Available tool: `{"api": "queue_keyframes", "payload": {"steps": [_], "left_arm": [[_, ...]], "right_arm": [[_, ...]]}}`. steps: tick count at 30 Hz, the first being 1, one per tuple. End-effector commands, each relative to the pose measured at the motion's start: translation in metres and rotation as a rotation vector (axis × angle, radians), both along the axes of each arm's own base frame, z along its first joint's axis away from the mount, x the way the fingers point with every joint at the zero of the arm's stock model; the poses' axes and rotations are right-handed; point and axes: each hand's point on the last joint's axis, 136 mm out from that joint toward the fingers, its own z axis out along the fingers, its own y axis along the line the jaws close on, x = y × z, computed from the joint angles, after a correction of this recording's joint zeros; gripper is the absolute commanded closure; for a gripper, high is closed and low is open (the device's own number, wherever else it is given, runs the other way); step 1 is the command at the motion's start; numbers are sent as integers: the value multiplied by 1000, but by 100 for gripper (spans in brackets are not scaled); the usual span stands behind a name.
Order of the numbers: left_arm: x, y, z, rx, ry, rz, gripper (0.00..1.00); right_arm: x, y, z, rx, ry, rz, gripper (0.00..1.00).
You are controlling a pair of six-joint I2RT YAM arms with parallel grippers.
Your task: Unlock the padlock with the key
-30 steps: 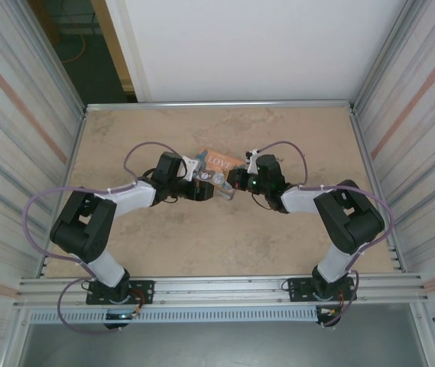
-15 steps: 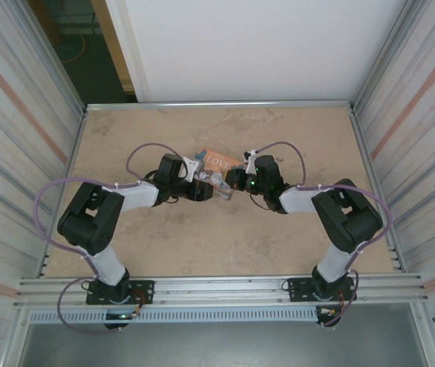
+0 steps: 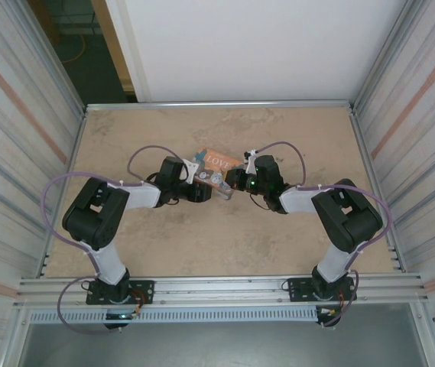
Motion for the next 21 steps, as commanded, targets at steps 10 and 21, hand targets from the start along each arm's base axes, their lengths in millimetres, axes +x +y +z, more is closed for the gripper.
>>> {"api": "queue_keyframes", "payload": {"steps": [10,21], "left_arm": [[3,-20,-1,1,-25,-41,47],[2,-26,4,33,-46,-31,53]], "right_arm": [[-7,-1,-26,-51,75,-7,100],[-7,-1,-25,-50,69,-5,100]]}}
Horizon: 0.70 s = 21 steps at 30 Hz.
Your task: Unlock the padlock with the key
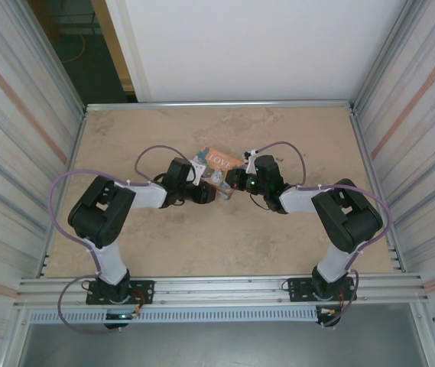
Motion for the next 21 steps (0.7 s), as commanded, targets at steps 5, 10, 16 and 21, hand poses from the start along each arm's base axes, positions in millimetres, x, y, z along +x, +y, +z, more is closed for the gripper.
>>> {"api": "queue_keyframes", "payload": {"steps": [5,10,16,21], "left_arm": [[11,-3,7,11,-25,36,57],[16,-1,9,10,-28,75,60],[20,1,10,1,-20,117,60],[22,4,13,-22,-5,156,66]], "right_arm": [[-8,1,-22,-45,65,2,100],[-9,2,-20,-44,60,2,100],[-10,2,-20,-44,60,4,100],[-11,2,-18,-44,53,6,100]]}}
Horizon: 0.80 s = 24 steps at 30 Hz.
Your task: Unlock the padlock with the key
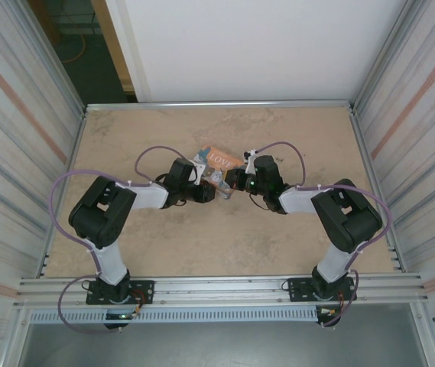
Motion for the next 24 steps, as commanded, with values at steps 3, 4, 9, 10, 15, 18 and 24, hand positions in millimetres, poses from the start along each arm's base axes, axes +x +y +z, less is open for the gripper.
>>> {"api": "queue_keyframes", "payload": {"steps": [3,4,9,10,15,18,24], "left_arm": [[14,0,16,-39,-34,69,71],[14,0,17,-43,-34,71,73],[11,-1,22,-66,-31,73,79],[11,-1,22,-72,-29,74,79],[6,-4,32,-101,-20,65,81],[0,-5,39,-122,7,63,82],[-14,-14,55,-181,109,40,84]], "right_arm": [[-11,3,-14,-36,44,19,100],[-11,3,-12,-35,38,21,100],[-8,8,1,-24,-2,40,100],[-8,9,4,-20,-11,46,100],[-6,10,28,-9,-87,62,100],[-10,5,42,-24,-146,67,100],[-27,-15,55,-79,-242,66,100]]}}
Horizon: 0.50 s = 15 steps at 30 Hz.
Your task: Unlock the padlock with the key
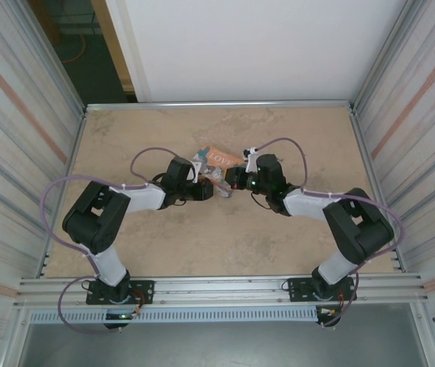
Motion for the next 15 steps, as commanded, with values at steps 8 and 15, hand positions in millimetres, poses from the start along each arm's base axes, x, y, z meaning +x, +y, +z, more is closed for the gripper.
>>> {"api": "queue_keyframes", "payload": {"steps": [8,15], "left_arm": [[-15,-17,46,-121,168,-8,91],[-20,-24,57,-164,280,10,98]], "right_arm": [[-45,-30,10,-150,-156,50,100],[-75,-38,2,-243,-222,72,100]]}}
